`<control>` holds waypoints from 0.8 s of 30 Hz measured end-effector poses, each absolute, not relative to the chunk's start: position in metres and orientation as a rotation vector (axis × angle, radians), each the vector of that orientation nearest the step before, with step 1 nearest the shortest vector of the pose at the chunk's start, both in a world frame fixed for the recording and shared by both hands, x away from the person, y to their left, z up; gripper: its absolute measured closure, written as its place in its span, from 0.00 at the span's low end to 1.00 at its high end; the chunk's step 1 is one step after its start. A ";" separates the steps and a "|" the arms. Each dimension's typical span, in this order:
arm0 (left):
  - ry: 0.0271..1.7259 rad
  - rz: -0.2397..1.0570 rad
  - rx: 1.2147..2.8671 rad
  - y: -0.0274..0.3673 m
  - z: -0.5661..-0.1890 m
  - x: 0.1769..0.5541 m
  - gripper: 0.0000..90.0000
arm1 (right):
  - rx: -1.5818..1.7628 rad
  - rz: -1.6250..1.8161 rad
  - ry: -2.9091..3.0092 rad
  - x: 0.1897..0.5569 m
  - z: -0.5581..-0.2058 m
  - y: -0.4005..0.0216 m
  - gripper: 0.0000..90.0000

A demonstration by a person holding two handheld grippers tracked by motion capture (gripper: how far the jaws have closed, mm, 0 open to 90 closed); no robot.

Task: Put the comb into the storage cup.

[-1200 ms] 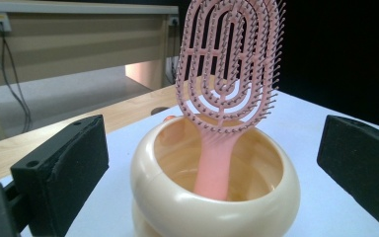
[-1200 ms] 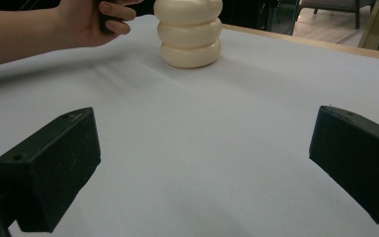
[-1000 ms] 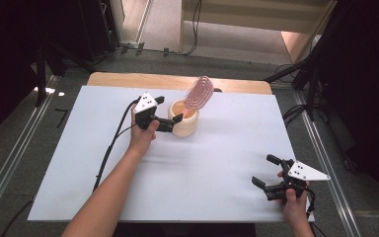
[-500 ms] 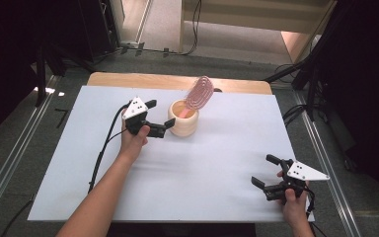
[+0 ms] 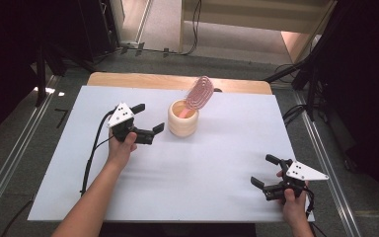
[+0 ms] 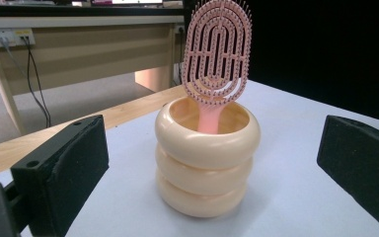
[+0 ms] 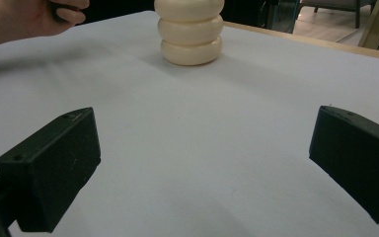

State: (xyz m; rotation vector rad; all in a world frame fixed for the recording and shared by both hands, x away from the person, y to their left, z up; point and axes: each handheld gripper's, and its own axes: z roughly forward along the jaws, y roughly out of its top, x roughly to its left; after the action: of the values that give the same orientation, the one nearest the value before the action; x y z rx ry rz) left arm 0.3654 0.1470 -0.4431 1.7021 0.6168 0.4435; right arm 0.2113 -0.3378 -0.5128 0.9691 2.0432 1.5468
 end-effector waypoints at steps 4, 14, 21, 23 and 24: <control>0.619 0.456 1.691 0.157 -0.441 0.357 0.00 | 0.969 1.545 2.045 0.211 -0.513 -0.338 0.00; 0.619 0.484 1.677 0.179 -0.435 0.338 0.00 | 0.965 1.543 2.046 0.212 -0.513 -0.337 0.00; 0.649 0.508 1.649 0.195 -0.434 0.327 0.00 | 0.963 1.540 2.047 0.211 -0.513 -0.337 0.00; 0.661 0.514 1.647 0.201 -0.435 0.324 0.00 | 0.965 1.541 2.047 0.211 -0.513 -0.337 0.00; 0.661 0.519 1.652 0.203 -0.436 0.323 0.00 | 0.964 1.540 2.047 0.211 -0.513 -0.337 0.00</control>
State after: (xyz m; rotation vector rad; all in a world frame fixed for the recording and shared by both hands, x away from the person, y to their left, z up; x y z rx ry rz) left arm 0.3229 0.2026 -0.4360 1.6518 0.6613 0.5191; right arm 0.2114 -0.3369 -0.5127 0.9644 2.0466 1.5404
